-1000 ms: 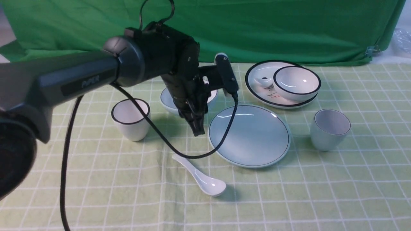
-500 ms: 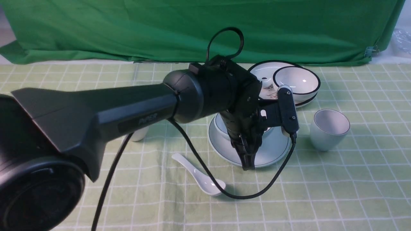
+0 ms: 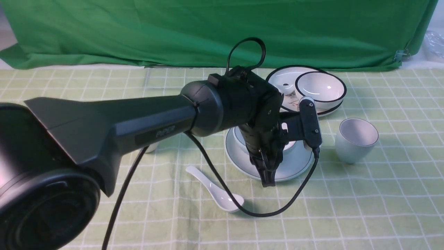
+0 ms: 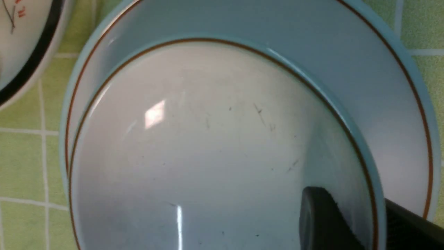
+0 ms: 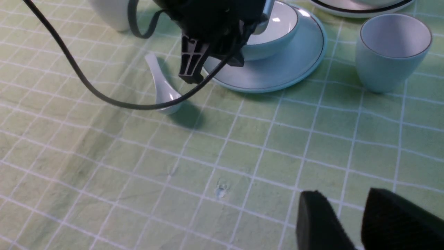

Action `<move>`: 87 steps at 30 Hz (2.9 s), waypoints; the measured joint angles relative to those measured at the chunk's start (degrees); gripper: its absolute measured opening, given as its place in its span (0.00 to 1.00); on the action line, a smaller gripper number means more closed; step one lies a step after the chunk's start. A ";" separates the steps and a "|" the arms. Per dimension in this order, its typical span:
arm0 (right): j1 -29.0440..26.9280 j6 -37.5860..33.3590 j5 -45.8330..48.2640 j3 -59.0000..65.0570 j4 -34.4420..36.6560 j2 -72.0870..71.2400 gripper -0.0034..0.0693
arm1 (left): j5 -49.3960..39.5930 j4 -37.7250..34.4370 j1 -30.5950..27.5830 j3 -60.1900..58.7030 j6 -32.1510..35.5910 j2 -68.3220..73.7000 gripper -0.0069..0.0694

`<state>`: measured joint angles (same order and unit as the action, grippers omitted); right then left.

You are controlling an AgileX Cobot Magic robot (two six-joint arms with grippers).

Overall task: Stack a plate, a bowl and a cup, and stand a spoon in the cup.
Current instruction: Use the left arm to put the blue rice bowl into the blue large plate in the middle, then use the right arm to grab a blue teacup, then use the right arm to put the blue teacup into the blue rice bowl in the middle

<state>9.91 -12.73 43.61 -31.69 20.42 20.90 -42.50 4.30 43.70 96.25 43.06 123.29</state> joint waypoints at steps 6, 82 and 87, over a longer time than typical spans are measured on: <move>0.00 0.00 0.12 -0.98 -0.06 2.64 0.56 | -0.14 -2.32 0.00 0.00 0.00 -0.51 0.52; 20.13 -1.85 13.30 -73.30 -13.07 99.07 0.17 | 3.21 -7.74 -0.13 -50.32 -34.50 -84.69 0.09; 20.13 -0.42 13.68 -73.30 -13.14 100.52 0.19 | 3.61 -7.74 -0.13 -50.32 -34.34 -84.69 0.09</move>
<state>30.04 -13.14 57.29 -104.99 7.28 121.42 -38.88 -3.44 43.56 45.93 8.72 38.60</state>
